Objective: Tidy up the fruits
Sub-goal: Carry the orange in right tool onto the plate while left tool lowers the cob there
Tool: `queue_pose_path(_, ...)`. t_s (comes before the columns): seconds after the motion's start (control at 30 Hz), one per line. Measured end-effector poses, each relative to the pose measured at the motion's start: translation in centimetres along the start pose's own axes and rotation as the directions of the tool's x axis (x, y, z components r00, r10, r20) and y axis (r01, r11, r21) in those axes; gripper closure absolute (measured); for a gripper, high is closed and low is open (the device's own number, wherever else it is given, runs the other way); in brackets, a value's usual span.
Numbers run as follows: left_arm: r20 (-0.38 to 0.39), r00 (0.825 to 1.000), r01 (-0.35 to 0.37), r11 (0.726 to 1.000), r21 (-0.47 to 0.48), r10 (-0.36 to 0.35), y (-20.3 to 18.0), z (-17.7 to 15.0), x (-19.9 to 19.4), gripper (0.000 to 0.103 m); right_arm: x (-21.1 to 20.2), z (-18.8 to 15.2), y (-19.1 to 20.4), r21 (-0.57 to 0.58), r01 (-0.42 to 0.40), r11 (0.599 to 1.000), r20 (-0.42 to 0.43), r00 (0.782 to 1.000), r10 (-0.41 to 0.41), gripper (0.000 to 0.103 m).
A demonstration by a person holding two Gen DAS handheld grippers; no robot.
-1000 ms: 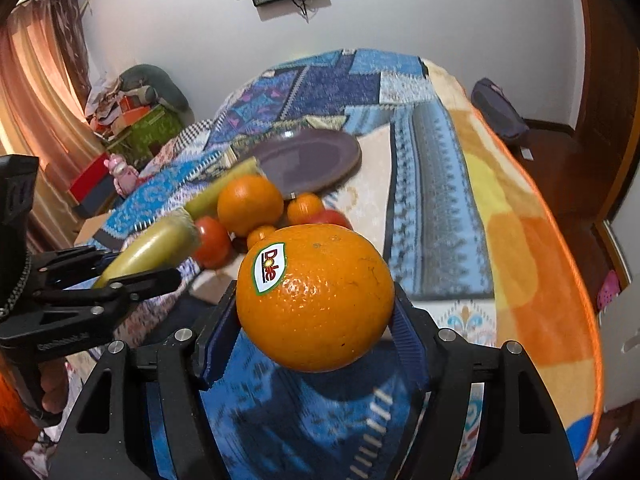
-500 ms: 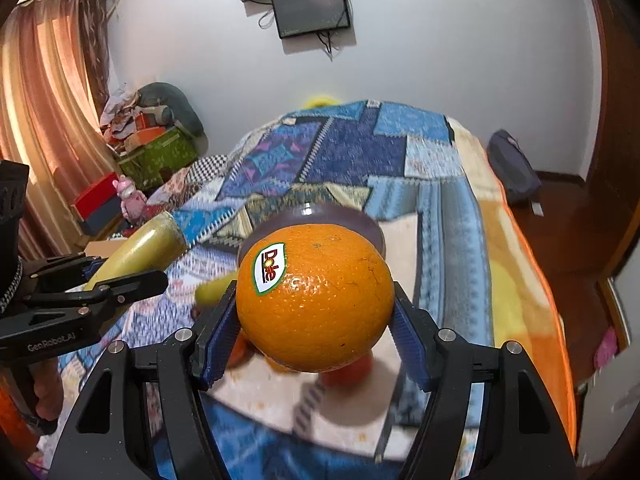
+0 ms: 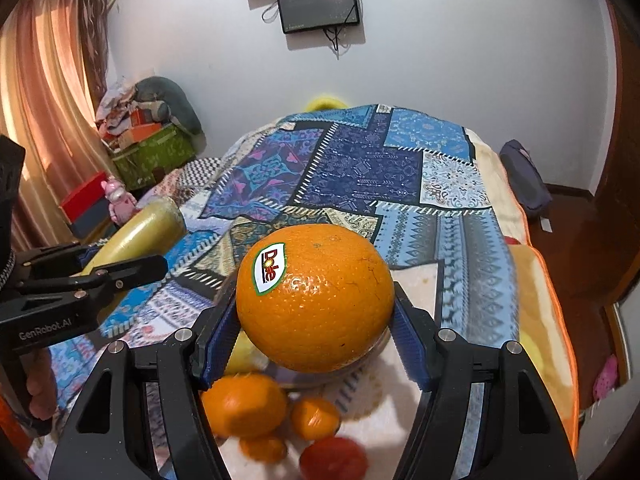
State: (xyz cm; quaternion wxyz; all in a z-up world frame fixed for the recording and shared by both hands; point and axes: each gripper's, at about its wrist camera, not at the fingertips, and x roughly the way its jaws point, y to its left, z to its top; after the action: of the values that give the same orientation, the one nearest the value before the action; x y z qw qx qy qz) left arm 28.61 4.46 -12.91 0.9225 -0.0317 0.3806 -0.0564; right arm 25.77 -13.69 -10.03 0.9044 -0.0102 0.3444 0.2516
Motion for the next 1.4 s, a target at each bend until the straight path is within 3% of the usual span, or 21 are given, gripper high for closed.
queue_pose_path(0.4, -0.105, 0.994, -0.006, 1.000, -0.009, 0.005, 0.8, 2.3, 8.4, 0.065, 6.8, 1.5, -2.1, -0.003, -0.009, 1.000, -0.137, 0.991, 0.008, 0.037)
queue_pose_path(0.7, -0.223, 0.975, 0.005, 1.000, 0.029, 0.001, 0.8, 2.4, 13.4, 0.065, 10.2, 1.9, -2.6, -0.037, -0.026, 0.999, -0.239, 0.971, 0.016, 0.037)
queue_pose_path(1.23, -0.340, 0.940, 0.025, 1.000, 0.004, -0.022, 1.5, 1.4, 16.4, 0.065, 12.6, 1.0, -2.6, -0.093, -0.034, 0.995, -0.331, 0.944, 0.002, 0.036)
queue_pose_path(1.4, -0.283, 0.959, 0.034, 0.999, 0.011, -0.030, 1.4, 1.9, 14.8, 0.056, 11.7, 1.2, -2.8, -0.090, -0.040, 0.995, -0.316, 0.949, 0.009, 0.035)
